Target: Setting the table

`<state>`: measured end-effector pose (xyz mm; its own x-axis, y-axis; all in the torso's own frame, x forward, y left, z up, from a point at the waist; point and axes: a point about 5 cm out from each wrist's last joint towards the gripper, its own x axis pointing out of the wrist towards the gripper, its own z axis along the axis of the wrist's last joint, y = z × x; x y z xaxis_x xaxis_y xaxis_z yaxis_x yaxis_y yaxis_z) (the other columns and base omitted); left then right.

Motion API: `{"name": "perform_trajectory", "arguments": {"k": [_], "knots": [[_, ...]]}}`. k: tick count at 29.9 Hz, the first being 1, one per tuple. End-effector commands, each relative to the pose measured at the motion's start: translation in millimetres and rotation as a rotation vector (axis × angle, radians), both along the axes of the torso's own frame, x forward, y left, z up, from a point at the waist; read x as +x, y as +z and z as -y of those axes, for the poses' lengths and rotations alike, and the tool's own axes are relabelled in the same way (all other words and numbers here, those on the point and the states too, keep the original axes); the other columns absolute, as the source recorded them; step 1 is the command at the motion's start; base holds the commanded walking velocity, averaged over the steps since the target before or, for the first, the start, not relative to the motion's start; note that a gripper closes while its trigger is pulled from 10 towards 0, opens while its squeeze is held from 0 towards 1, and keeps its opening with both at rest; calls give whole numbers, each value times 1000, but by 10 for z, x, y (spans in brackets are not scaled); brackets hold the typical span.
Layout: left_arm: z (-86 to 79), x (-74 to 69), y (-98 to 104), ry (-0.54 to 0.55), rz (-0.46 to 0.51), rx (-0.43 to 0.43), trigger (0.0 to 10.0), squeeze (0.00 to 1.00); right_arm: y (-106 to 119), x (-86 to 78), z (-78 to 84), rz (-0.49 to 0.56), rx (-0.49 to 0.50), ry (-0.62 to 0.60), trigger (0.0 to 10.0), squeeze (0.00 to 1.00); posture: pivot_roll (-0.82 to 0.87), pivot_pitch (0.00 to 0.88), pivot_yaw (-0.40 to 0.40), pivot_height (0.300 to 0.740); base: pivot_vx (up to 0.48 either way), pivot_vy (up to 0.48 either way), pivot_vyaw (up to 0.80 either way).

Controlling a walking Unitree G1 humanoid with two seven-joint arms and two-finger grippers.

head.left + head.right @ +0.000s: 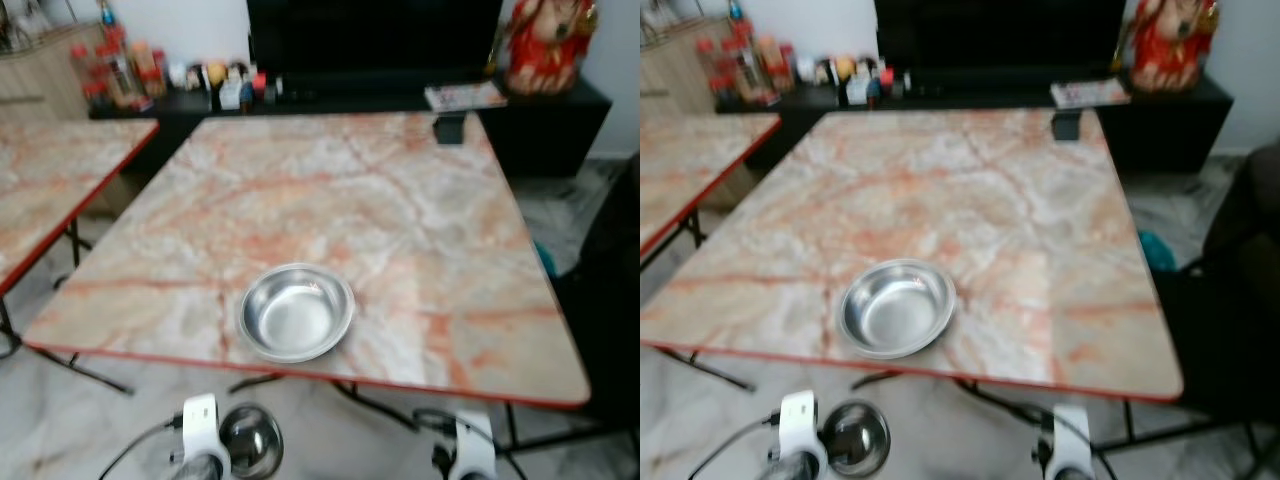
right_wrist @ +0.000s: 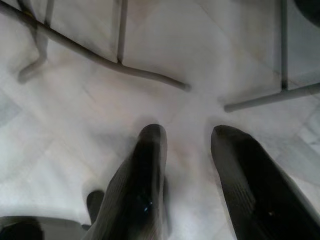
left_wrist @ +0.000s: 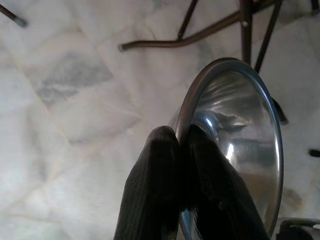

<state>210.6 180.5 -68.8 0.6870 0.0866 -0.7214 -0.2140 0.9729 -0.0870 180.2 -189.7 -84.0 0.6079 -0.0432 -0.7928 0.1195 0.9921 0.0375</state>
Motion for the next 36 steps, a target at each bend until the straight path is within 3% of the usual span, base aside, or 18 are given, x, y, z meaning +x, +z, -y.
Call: {"name": "perform_trajectory", "arguments": {"k": [1,14,19,21,22,25,26,28,29,32,33,36], "knots": [[-68,-35,-11,13,-7,13,10000,0,-23,-24,-82,-12,22,9,10000,0,-208,0,68,740,0,0,0],[-115,-109,-38,42,-6,26,10000,0,-31,-43,-90,-15,26,21,10000,0,-196,0,60,740,0,0,0],[-475,-147,60,221,64,220,10000,0,-33,-43,-103,-17,29,28,10000,0,-183,0,57,740,0,0,0],[-569,-153,96,275,86,253,10000,0,-30,-38,-104,-16,28,31,10000,0,-172,0,52,740,0,0,0],[-735,-159,176,328,120,352,10000,0,-28,-32,-108,-17,27,40,10000,0,-162,0,48,740,0,0,0],[-884,-166,257,373,144,453,10000,0,-27,-26,-114,-18,27,47,10000,0,-155,0,44,740,0,0,0],[-1025,-158,351,425,168,542,10000,0,-24,-16,-129,-18,28,58,10000,0,-155,0,44,740,0,0,0],[-1144,-131,463,472,205,628,10000,0,-20,-4,-142,-16,29,65,10000,0,-139,0,35,740,0,0,0],[-1259,-93,589,512,236,721,10000,0,-16,5,-153,-15,31,71,10000,0,-139,0,35,740,0,0,0],[-1400,-22,794,580,308,815,10000,0,-13,14,-160,-14,31,77,10000,0,-127,0,29,740,0,0,0],[-1525,45,1020,642,378,915,10000,0,-9,23,-163,-12,31,79,10000,0,-124,0,26,740,0,0,0],[-1654,189,1413,686,499,1058,10000,0,-6,30,-162,-12,30,81,10000,0,-123,0,25,740,0,0,0]]}}
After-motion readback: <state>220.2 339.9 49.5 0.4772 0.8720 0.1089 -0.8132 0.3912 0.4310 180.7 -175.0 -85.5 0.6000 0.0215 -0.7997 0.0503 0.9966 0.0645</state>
